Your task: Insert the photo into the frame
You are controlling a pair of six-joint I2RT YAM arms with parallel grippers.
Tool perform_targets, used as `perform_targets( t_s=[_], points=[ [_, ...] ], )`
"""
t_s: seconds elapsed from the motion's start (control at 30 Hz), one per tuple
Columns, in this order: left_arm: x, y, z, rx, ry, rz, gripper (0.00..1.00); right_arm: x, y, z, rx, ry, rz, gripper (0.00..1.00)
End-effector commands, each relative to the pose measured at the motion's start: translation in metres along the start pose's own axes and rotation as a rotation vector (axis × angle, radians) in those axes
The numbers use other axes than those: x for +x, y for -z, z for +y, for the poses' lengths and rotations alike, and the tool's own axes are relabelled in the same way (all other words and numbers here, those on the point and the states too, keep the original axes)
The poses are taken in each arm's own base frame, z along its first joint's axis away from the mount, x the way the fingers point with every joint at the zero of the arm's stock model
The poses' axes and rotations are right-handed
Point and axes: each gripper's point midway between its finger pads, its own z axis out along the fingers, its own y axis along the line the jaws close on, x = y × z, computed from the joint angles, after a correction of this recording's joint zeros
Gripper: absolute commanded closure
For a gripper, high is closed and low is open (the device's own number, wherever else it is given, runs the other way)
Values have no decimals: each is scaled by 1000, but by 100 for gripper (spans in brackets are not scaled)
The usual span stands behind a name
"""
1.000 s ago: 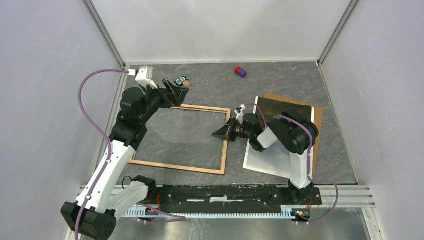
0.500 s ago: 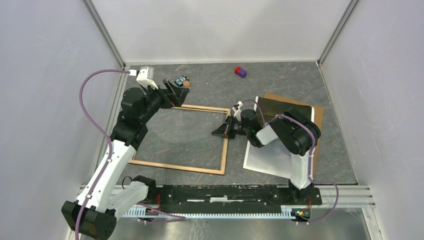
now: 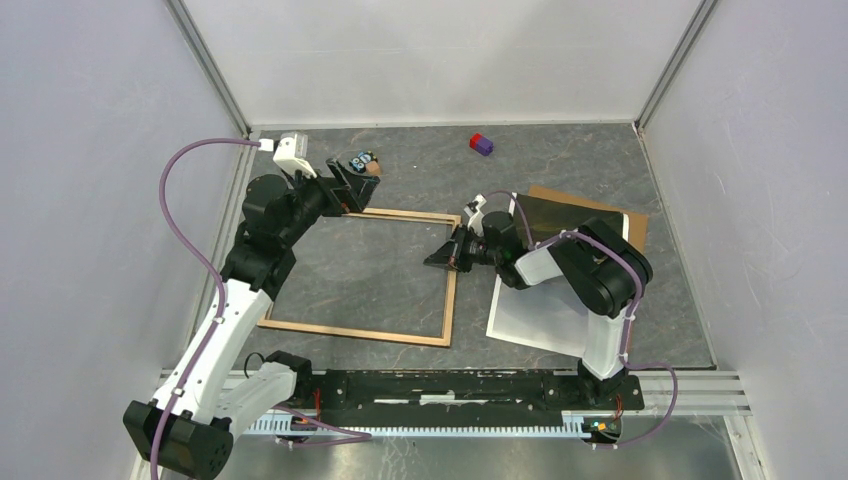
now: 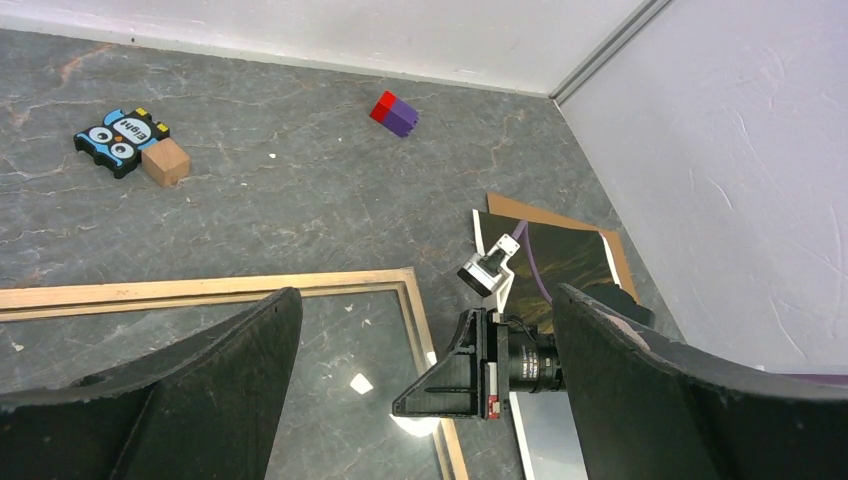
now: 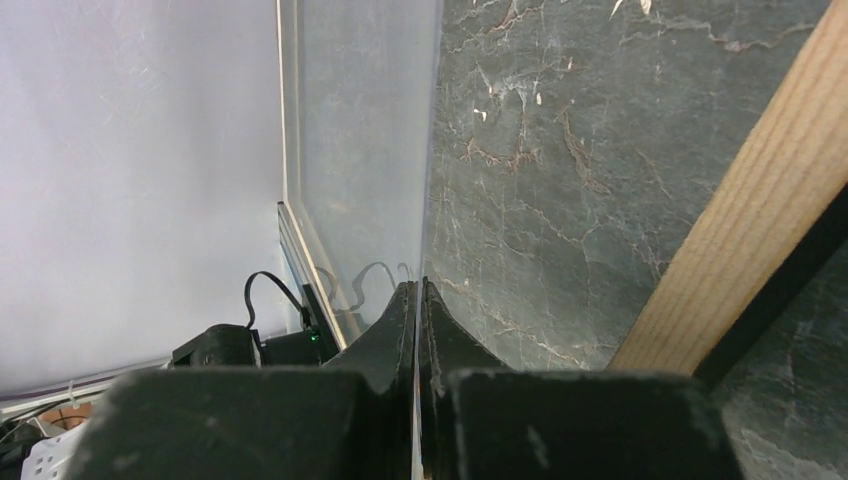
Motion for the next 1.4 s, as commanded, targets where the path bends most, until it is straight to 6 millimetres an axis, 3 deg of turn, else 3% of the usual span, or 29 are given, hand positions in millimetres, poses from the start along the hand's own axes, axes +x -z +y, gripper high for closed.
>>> perform_targets(
  t_s=[0.0,1.37],
  points=[
    [-7,0,-6,30,9,-27,0,-23,6,28,-53,88,-72,100],
    [-6,-1,-5,29,12,-23,0,-15,5,18,-39,63,-39,100]
  ],
)
